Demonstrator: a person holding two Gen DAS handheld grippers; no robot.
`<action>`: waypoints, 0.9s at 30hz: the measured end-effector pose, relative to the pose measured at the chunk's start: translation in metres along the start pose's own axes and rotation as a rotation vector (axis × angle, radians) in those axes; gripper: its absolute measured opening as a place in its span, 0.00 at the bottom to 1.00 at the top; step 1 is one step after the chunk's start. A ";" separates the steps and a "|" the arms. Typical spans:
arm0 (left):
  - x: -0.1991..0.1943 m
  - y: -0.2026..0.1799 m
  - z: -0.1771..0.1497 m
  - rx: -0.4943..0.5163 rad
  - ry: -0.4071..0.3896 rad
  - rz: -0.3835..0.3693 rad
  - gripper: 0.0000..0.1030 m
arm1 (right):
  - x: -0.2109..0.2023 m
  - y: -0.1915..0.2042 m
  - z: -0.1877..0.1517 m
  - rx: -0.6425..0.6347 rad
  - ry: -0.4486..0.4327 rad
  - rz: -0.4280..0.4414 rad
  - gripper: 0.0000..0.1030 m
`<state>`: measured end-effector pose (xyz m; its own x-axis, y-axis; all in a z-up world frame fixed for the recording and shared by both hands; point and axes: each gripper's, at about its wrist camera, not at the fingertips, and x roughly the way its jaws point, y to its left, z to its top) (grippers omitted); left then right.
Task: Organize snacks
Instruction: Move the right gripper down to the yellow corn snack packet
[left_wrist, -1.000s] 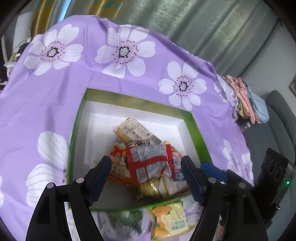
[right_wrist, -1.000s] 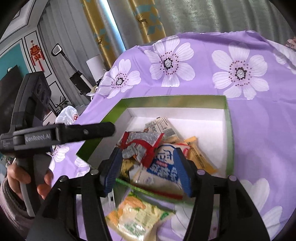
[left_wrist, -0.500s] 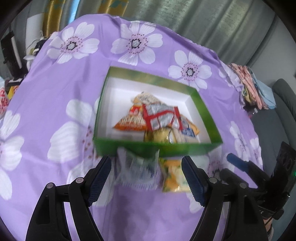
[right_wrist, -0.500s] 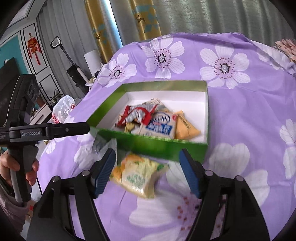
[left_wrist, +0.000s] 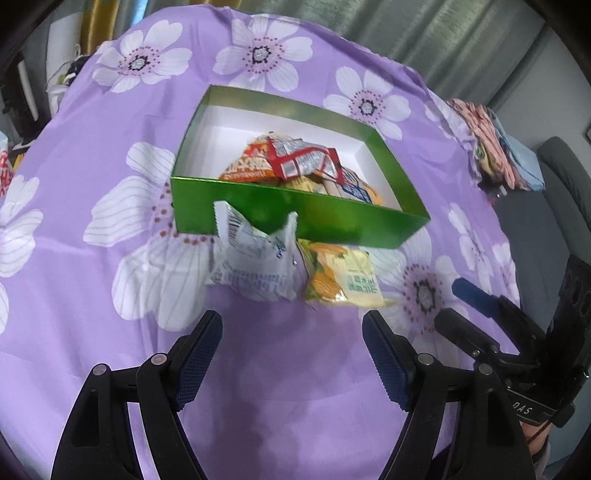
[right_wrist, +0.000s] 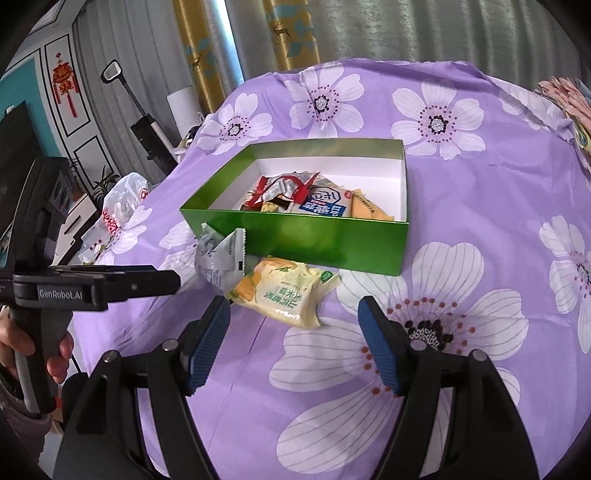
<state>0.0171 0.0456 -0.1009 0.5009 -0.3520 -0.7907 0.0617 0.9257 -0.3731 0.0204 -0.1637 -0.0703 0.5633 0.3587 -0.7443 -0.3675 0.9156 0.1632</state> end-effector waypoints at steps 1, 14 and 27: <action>-0.001 -0.001 -0.001 -0.001 0.002 -0.006 0.76 | -0.001 0.002 -0.001 -0.007 0.000 -0.001 0.71; 0.003 -0.014 -0.005 0.016 0.010 -0.034 0.76 | 0.000 0.009 -0.006 -0.020 0.007 0.007 0.73; 0.014 -0.019 -0.007 0.041 0.007 -0.091 0.76 | 0.016 -0.001 -0.014 0.004 0.051 0.028 0.73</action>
<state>0.0172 0.0224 -0.1084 0.4855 -0.4354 -0.7581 0.1415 0.8948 -0.4233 0.0198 -0.1616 -0.0916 0.5147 0.3744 -0.7713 -0.3792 0.9063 0.1868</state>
